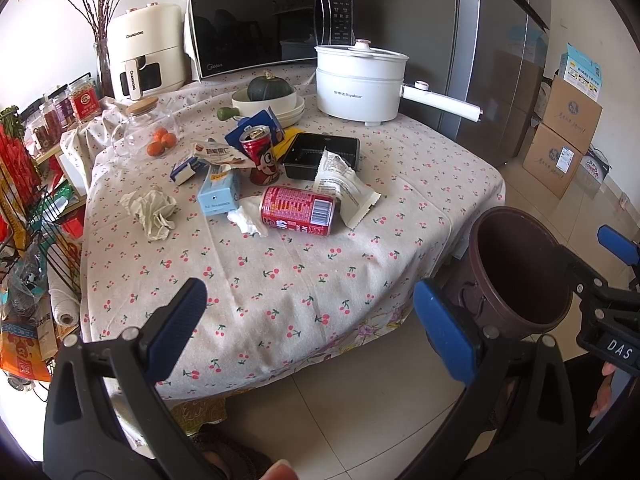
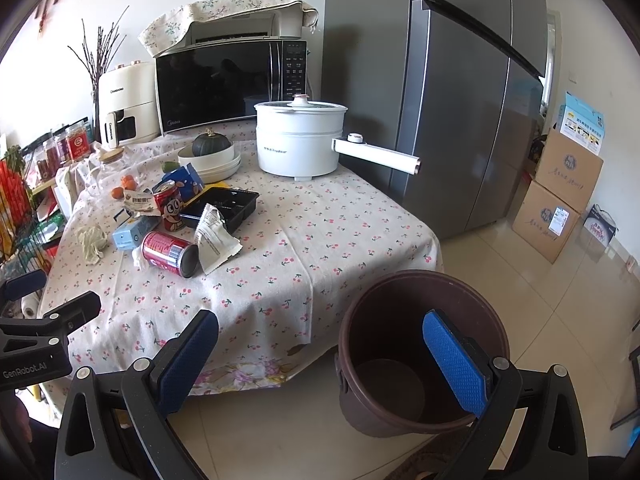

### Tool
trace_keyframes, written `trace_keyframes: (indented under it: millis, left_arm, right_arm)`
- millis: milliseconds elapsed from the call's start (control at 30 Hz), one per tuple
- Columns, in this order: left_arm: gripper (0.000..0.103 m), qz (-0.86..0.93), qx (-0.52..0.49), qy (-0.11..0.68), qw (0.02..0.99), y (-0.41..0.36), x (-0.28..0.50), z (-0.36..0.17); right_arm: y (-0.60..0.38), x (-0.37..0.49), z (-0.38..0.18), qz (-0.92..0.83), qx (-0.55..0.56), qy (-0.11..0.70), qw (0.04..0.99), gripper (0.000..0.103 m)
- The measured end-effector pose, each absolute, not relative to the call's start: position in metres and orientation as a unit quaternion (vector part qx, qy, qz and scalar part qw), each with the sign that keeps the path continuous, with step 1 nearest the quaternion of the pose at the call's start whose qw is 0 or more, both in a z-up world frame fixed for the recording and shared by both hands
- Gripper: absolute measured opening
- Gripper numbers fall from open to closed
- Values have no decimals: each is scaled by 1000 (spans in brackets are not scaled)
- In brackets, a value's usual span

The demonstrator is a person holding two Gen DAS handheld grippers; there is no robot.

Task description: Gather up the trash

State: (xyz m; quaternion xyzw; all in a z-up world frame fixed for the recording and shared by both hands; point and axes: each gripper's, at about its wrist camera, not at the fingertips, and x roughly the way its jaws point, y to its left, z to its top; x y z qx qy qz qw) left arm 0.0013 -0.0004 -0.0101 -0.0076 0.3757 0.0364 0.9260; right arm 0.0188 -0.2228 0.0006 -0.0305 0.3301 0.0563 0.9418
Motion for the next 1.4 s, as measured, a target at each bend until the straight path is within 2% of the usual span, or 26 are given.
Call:
trace_keyframes:
  millis: [833,1100,1267,1400]
  left_arm:
    - [103,34,-16,390,920,9,7,-9]
    - [103,-3,-17,452,892,39,48,3]
    - [103,30,-46,503,863,67,79,-13]
    - [101,30,-78,514,853,74,106,-30]
  right_arm:
    - [-221,23,4,56,-38,336,939,103]
    - [-213,67,25,97,-43,377,920,103]
    - [-202,117,28,122,-56,417,899,103]
    - [-187,159,9,135,-73,449,880,103]
